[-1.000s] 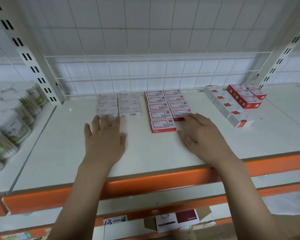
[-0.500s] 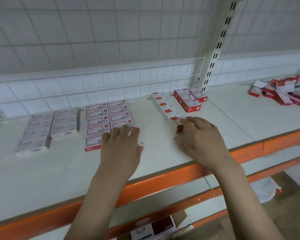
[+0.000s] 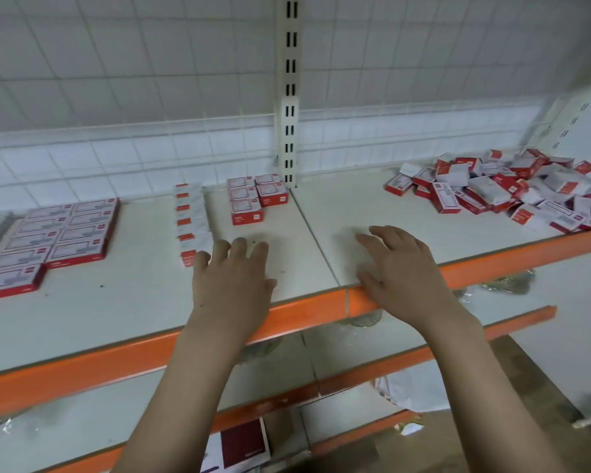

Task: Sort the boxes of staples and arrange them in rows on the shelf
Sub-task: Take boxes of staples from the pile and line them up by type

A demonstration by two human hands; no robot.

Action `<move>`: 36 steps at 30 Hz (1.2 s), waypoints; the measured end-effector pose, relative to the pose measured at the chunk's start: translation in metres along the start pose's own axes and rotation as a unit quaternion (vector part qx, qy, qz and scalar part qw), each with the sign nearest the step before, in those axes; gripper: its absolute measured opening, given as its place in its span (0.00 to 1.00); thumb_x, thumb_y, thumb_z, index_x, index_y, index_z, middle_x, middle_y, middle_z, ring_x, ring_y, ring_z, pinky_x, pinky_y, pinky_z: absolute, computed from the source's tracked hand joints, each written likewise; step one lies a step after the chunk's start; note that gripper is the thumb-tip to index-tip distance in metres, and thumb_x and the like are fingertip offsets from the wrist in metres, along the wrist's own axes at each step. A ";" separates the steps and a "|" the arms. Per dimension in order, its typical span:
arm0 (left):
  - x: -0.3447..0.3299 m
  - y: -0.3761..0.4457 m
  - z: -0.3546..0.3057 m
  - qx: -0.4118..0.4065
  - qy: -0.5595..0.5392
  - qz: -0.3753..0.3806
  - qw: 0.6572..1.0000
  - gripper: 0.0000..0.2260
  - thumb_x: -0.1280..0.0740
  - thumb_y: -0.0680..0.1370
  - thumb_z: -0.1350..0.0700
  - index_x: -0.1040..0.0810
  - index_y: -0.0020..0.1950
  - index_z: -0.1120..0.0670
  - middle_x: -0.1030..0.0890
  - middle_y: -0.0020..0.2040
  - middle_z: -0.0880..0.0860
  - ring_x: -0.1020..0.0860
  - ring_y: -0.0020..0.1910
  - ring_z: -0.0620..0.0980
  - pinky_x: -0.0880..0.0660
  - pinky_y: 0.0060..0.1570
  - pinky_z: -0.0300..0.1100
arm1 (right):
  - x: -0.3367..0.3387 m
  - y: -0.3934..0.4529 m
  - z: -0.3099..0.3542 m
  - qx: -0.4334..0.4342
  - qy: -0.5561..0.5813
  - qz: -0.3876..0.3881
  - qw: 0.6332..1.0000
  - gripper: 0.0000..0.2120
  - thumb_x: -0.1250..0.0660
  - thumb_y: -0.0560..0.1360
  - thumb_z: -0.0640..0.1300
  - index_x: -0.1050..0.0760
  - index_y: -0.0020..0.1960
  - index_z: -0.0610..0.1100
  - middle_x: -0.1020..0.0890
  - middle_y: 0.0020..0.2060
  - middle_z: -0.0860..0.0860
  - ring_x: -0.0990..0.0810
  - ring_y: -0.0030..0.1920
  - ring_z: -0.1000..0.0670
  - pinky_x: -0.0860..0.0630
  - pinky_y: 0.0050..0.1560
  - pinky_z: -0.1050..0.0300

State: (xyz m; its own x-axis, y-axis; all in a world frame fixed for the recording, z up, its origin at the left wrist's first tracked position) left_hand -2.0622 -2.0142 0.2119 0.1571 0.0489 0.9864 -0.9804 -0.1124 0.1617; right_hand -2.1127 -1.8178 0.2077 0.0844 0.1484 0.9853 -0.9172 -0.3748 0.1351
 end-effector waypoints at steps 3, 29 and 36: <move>-0.001 0.003 -0.026 -0.006 0.005 0.013 1.000 0.22 0.45 0.80 0.45 0.42 0.72 0.48 0.36 0.71 0.50 0.38 0.69 0.54 0.40 0.66 0.50 | 0.002 -0.002 -0.023 0.006 -0.005 0.008 1.000 0.27 0.41 0.77 0.50 0.43 0.74 0.49 0.42 0.74 0.50 0.48 0.74 0.48 0.51 0.72 0.51; 0.000 0.157 -0.141 -0.192 0.033 -0.011 0.981 0.24 0.44 0.78 0.41 0.40 0.72 0.50 0.34 0.69 0.51 0.36 0.68 0.54 0.41 0.63 0.50 | 0.020 0.066 -0.143 -0.057 -0.106 0.015 0.993 0.29 0.41 0.77 0.50 0.49 0.75 0.51 0.45 0.74 0.50 0.50 0.74 0.48 0.54 0.72 0.50; -0.002 0.190 -0.188 -0.178 0.045 -0.004 0.983 0.24 0.44 0.79 0.41 0.41 0.72 0.48 0.34 0.69 0.51 0.37 0.68 0.54 0.42 0.64 0.49 | 0.024 0.085 -0.198 -0.027 -0.122 0.010 0.992 0.28 0.43 0.78 0.49 0.48 0.75 0.49 0.42 0.73 0.49 0.48 0.74 0.47 0.53 0.72 0.49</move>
State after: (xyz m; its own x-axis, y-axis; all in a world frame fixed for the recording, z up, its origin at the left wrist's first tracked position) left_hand -2.2713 -1.8494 0.2346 0.1702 0.1376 0.9758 -0.9612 0.2413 0.1336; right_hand -2.2655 -1.6644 0.2220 0.1513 -0.0877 0.9846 -0.9390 -0.3240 0.1154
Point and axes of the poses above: each hand's wrist, its own y-axis towards the middle knuckle, its own x-axis out of the back of the hand, z = x × y, the point moved 4 cm from there along y, towards the middle knuckle
